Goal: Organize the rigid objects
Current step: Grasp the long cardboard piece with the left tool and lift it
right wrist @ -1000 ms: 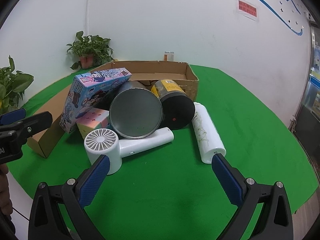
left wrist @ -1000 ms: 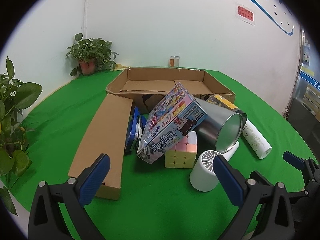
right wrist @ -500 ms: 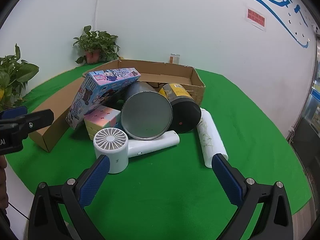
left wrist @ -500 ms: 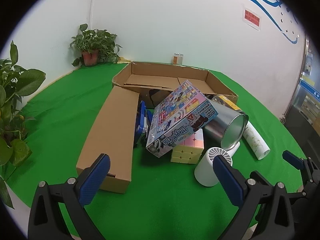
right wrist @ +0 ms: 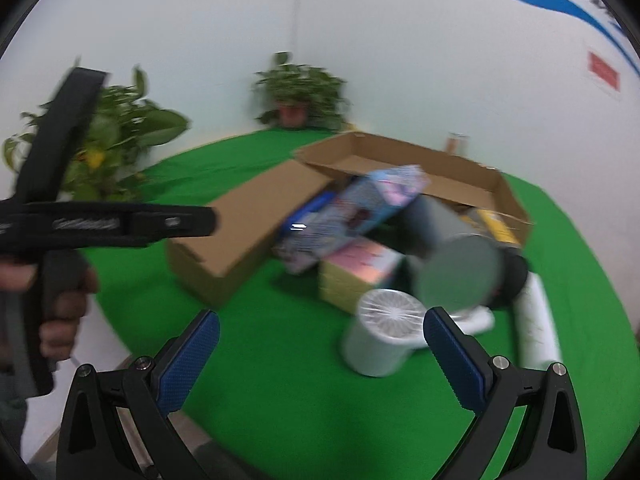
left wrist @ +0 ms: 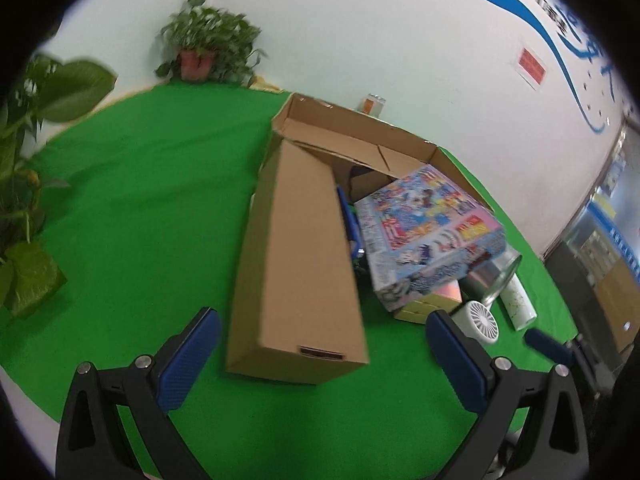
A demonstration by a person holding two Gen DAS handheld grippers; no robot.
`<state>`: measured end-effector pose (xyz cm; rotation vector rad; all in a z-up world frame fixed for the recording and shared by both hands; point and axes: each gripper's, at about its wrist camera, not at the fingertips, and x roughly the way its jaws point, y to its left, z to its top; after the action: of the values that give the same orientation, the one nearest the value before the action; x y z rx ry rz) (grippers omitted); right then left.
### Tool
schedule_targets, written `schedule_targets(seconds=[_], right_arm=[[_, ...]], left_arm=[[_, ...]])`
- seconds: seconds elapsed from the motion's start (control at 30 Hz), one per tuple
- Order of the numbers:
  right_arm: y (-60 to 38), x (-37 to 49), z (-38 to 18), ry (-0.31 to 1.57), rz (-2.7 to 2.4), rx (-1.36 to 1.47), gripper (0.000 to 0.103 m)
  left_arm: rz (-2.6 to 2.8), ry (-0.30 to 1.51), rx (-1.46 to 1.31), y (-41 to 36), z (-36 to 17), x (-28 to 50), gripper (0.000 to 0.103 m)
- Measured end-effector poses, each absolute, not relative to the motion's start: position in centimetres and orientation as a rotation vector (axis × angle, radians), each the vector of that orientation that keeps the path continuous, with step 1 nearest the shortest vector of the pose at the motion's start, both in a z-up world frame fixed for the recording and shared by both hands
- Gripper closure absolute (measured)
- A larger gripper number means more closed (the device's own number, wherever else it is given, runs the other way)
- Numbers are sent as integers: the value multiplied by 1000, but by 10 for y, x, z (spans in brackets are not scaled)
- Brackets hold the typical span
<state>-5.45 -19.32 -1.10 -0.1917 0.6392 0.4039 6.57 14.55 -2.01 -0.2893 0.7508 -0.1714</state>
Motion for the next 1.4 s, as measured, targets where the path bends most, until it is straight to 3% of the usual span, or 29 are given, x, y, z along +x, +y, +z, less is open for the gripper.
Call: schedule_targets(seconds=[0.1,0.23,0.33,0.4,0.6,1.4], right_arm=[[-167,-43,-16,713,491,-135,1],[-125,-21,-21,795,540,-97,2],[-107,-3,-25,849,523,-58,2],[-99,6,-28,878,505,-37,2],[-85,43,-47,1038,543,113,3],[-78,105,-74,1254,599,280,8]], left_arm=[[-191,806,-402,170,-36,82,2],[-300,908,-516,182,-60,107,18],[-334,964,-530,184,-69,116,18],[-363,989,-559,186,-74,121,25],[-439,1069,-640,193,-85,142,24],[-515,1187,-541,196,-77,160,28]])
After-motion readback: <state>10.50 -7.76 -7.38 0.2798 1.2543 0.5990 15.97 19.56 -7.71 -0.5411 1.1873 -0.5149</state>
